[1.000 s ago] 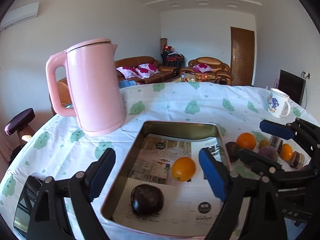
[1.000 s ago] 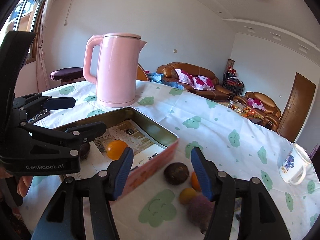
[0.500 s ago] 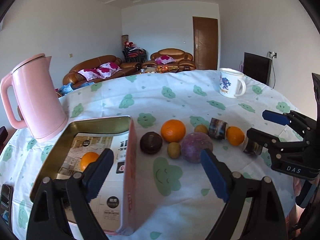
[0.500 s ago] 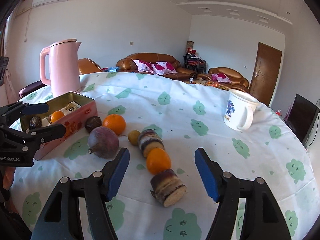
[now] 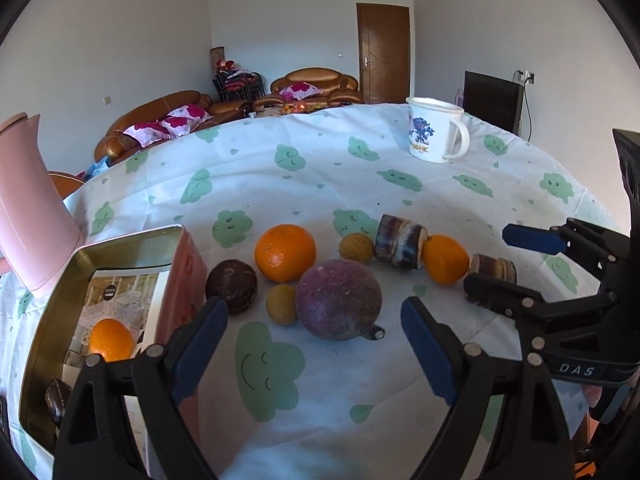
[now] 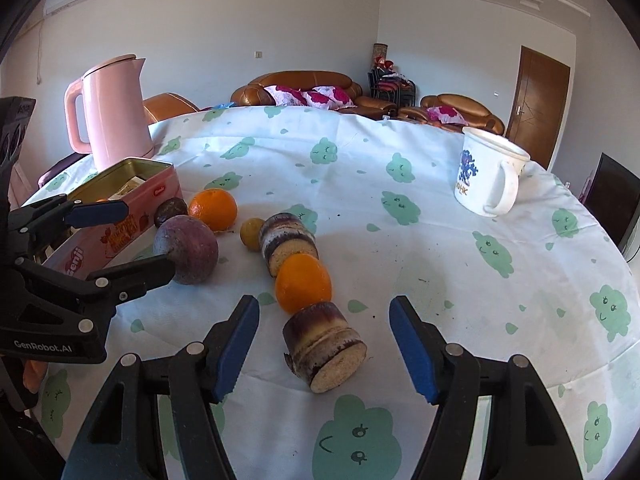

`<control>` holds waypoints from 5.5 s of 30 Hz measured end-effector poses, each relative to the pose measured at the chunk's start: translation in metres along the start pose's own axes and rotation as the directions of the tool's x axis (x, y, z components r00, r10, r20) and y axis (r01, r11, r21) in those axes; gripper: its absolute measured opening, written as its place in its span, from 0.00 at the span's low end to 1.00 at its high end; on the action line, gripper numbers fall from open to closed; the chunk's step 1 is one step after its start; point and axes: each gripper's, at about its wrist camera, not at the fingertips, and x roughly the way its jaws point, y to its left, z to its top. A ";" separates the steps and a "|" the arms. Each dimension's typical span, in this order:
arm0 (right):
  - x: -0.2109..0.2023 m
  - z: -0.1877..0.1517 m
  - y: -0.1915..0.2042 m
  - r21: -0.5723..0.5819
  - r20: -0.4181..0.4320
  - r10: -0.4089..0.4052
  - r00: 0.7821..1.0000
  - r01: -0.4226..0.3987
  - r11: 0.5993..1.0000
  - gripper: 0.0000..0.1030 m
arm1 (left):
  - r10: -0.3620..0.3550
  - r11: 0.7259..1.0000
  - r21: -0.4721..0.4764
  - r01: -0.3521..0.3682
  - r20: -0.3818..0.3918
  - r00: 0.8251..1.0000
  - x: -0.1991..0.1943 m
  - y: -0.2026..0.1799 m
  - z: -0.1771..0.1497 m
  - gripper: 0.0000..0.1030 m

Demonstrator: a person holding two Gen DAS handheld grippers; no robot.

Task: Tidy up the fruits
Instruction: 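Grasp a sugarcane piece with the right tool while the left tool grasps a purple passion fruit, then lift the sugarcane piece with the right tool while the left tool lifts the passion fruit, then carry the sugarcane with the right tool while the left tool carries the passion fruit toward the tin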

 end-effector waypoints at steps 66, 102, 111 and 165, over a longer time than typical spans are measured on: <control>-0.028 -0.018 -0.001 -0.007 0.170 0.048 0.984 -0.047 0.999 0.46 | -0.024 0.999 -0.030 0.028 0.132 0.991 -0.029 -0.007 -0.005 0.53; -0.055 -0.030 0.010 -0.057 0.347 0.018 0.938 0.002 0.998 0.46 | 0.035 0.999 -0.030 -0.028 0.256 0.966 -0.060 -0.011 -0.017 0.53; -0.061 -0.033 0.012 -0.071 0.385 0.021 0.923 0.007 0.997 0.46 | 0.044 0.999 -0.033 -0.036 0.275 0.960 -0.066 -0.010 -0.020 0.53; -0.096 0.005 0.048 -0.215 0.503 0.113 0.857 -0.003 0.977 0.46 | 0.189 0.981 -0.120 -0.153 0.396 0.899 -0.108 0.027 -0.023 0.53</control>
